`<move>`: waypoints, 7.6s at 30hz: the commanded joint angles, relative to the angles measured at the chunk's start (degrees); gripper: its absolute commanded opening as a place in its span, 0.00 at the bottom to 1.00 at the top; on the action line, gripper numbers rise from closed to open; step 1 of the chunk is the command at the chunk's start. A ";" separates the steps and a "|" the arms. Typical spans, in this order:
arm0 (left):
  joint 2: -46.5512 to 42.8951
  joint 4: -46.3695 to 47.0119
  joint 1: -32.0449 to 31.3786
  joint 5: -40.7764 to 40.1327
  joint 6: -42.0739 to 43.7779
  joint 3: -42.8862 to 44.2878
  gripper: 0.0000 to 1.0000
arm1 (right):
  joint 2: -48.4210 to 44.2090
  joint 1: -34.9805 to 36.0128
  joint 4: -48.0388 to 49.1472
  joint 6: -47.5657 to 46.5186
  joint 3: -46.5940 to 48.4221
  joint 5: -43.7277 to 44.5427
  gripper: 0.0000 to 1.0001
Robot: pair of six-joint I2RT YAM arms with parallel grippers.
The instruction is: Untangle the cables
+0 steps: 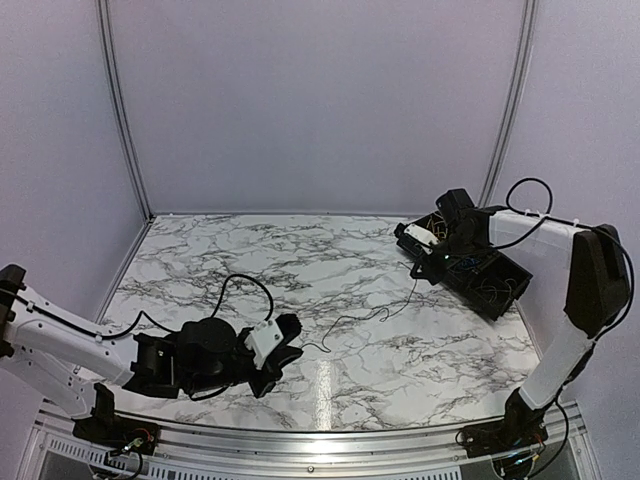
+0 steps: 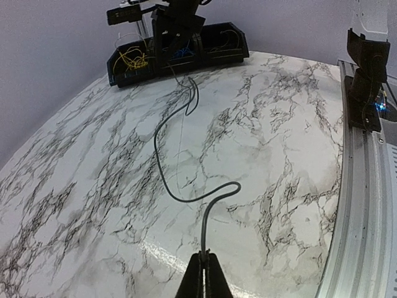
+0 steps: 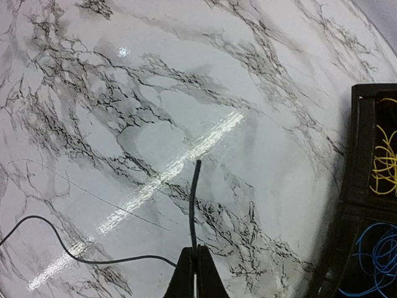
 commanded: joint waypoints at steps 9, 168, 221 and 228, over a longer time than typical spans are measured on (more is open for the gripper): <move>-15.13 -6.98 -0.38 -22.65 -17.19 -12.07 0.00 | -4.16 -7.22 6.35 0.61 4.23 13.70 0.00; 47.29 9.55 4.97 6.58 -30.39 44.64 0.40 | -15.50 -28.99 31.72 -28.58 -16.50 25.30 0.00; 44.47 12.20 3.83 4.62 -31.76 37.49 0.39 | -11.20 -31.97 23.03 -24.69 -17.44 25.90 0.00; 44.66 12.71 3.74 4.80 -32.03 37.44 0.39 | -8.25 -32.15 19.77 -26.36 -14.64 26.74 0.06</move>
